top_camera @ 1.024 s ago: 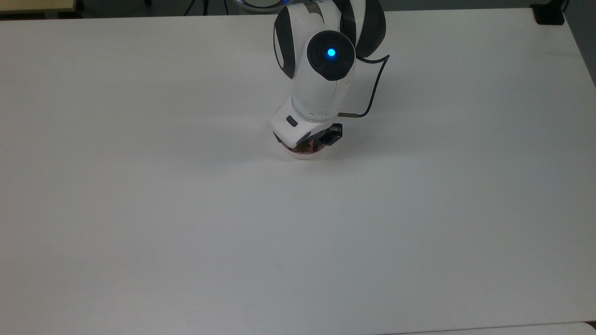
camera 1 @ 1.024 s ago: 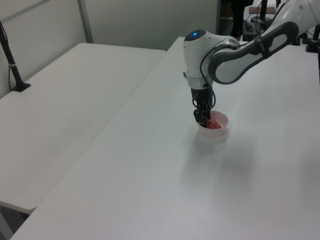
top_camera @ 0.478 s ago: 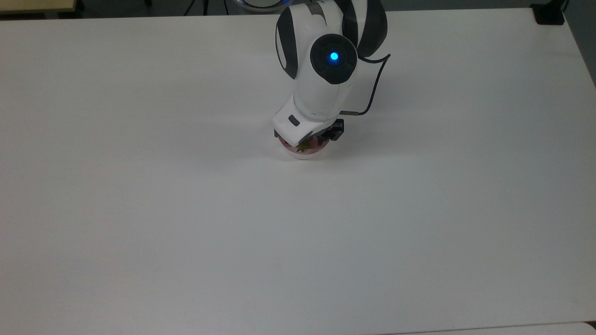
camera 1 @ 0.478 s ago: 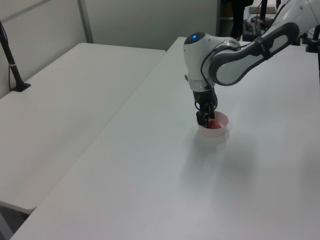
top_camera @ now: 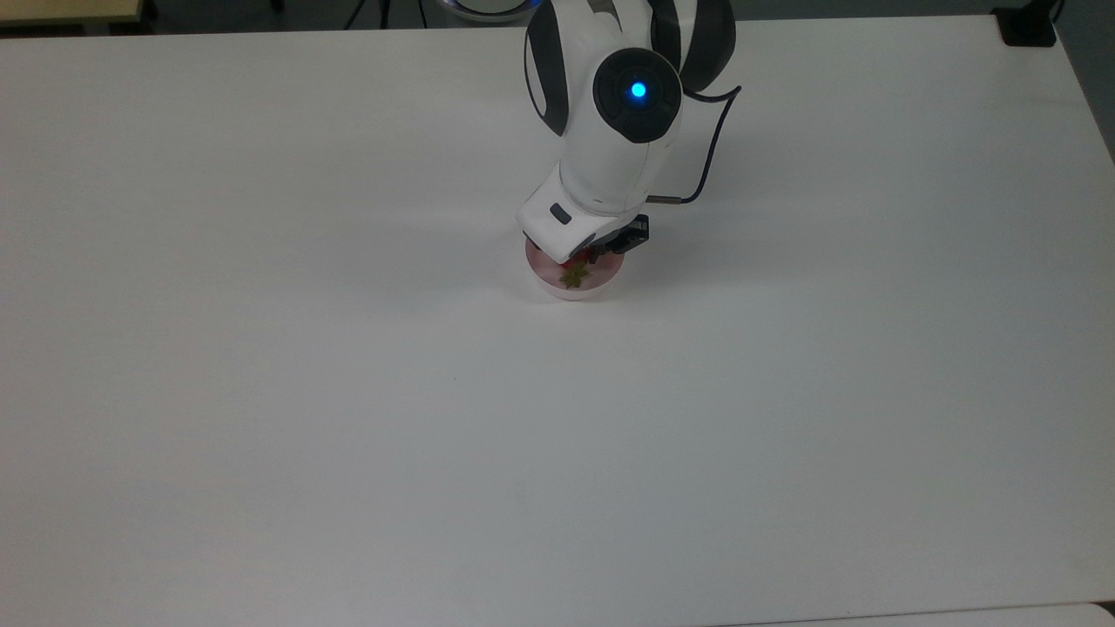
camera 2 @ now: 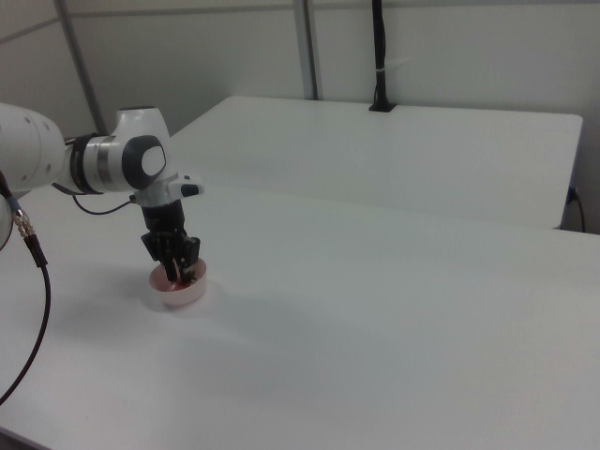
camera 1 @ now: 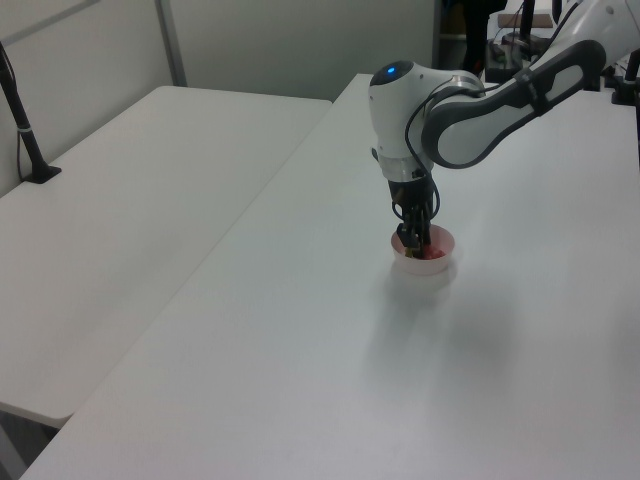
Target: Pick up strawberry from bowl
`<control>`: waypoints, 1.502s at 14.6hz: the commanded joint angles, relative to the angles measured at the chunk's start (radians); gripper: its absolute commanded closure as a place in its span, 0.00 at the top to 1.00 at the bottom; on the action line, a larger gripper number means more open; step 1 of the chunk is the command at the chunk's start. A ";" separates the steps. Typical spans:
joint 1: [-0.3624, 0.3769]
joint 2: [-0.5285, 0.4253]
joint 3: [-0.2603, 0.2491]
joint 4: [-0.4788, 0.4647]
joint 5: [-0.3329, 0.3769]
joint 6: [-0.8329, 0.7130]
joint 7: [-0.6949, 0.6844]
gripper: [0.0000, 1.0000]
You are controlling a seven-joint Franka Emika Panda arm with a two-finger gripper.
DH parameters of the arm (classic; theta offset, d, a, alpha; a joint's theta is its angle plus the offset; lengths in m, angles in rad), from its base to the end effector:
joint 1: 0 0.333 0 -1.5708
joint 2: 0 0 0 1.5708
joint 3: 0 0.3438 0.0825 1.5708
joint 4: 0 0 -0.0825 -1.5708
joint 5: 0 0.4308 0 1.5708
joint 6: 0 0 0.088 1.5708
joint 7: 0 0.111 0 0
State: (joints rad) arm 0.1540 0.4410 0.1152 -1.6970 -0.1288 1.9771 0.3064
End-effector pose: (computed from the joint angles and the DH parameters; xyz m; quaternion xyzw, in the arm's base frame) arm 0.6774 0.1704 0.3250 0.9964 0.0080 -0.0660 0.0530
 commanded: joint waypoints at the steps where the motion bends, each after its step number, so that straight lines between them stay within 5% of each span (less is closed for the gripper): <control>1: -0.005 -0.033 0.009 -0.043 -0.014 -0.006 0.022 0.30; 13: -0.016 -0.065 0.011 -0.046 -0.011 -0.009 0.017 0.19; 15: -0.011 -0.062 0.011 -0.056 -0.014 -0.009 0.019 0.36; 16: -0.010 -0.062 0.012 -0.067 -0.015 -0.004 0.025 0.57; 17: -0.008 -0.059 0.012 -0.073 -0.017 -0.003 0.028 0.65; 22: -0.008 -0.048 0.014 -0.082 -0.018 0.005 0.040 0.74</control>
State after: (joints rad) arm 0.1460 0.4079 0.1217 -1.7538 -0.1288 1.9770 0.3108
